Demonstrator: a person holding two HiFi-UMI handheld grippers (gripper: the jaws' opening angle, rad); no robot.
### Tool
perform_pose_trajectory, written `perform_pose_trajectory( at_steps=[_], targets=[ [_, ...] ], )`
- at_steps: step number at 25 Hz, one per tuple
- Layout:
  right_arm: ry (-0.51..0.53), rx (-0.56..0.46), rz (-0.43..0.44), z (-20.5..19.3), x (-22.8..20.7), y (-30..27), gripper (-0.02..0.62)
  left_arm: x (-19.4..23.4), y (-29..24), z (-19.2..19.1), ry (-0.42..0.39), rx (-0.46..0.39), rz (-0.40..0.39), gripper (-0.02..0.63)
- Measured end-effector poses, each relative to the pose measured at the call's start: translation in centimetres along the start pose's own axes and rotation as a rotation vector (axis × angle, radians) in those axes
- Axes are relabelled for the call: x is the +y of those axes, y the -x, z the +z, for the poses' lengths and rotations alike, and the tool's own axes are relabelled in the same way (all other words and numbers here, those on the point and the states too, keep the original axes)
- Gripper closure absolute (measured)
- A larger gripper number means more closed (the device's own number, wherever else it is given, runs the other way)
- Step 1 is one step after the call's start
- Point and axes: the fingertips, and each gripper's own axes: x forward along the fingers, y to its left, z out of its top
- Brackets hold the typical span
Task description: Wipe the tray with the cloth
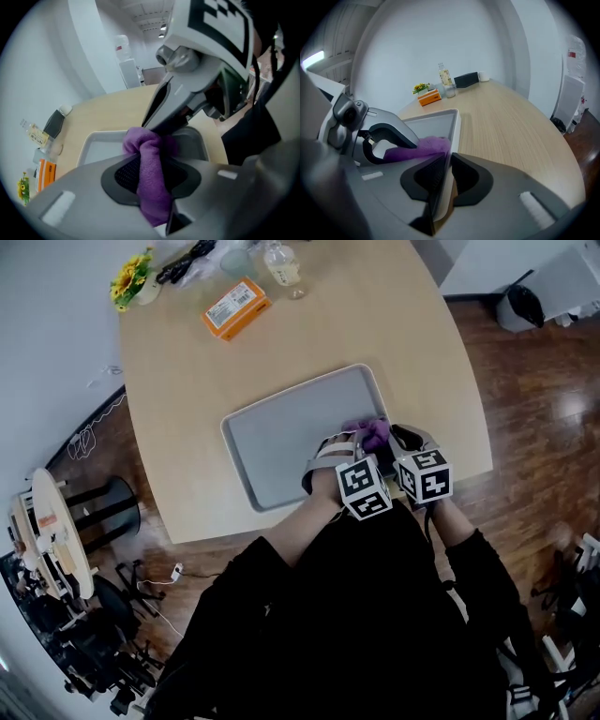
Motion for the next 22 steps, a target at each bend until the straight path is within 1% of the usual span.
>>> perform_pose_trajectory(
  at_steps=[1, 3, 5, 7, 9, 12, 14, 18, 22],
  targets=[
    [-0.006, 0.000, 0.005, 0.0, -0.1, 0.1, 0.545, 0.0, -0.1, 0.1, 0.009, 0.002, -0.008, 0.522],
    [-0.001, 0.002, 0.007, 0.0, -0.3, 0.2, 0.543, 0.0, 0.0, 0.0, 0.046, -0.022, -0.017, 0.522],
    [0.020, 0.005, 0.004, 0.0, -0.5, 0.2, 0.541, -0.2, 0.5, -0.6, 0.061, -0.039, -0.009, 0.522],
    [0.034, 0.011, 0.006, 0.1, -0.6, 0.2, 0.540, -0.2, 1.1, -1.9, 0.067, -0.038, 0.011, 0.522],
    [0.043, 0.018, 0.009, 0.2, -0.7, 0.1, 0.540, -0.2, 1.7, -3.6, 0.100, -0.040, 0.033, 0.522],
    [0.051, 0.026, 0.001, 0.0, -0.9, 0.2, 0.538, 0.0, 3.1, -6.8, 0.177, -0.048, 0.054, 0.522],
    [0.052, 0.028, -0.004, 0.0, -0.9, 0.1, 0.538, 0.2, 4.0, -9.0, 0.215, -0.041, 0.072, 0.522],
    [0.060, 0.035, -0.016, 0.0, -0.8, 0.0, 0.538, 0.7, 5.7, -13.3, 0.266, -0.014, 0.115, 0.521],
    [0.067, 0.044, -0.029, -0.1, -0.7, 0.1, 0.538, 0.7, 7.7, -17.9, 0.292, 0.042, 0.164, 0.522]
  ],
)
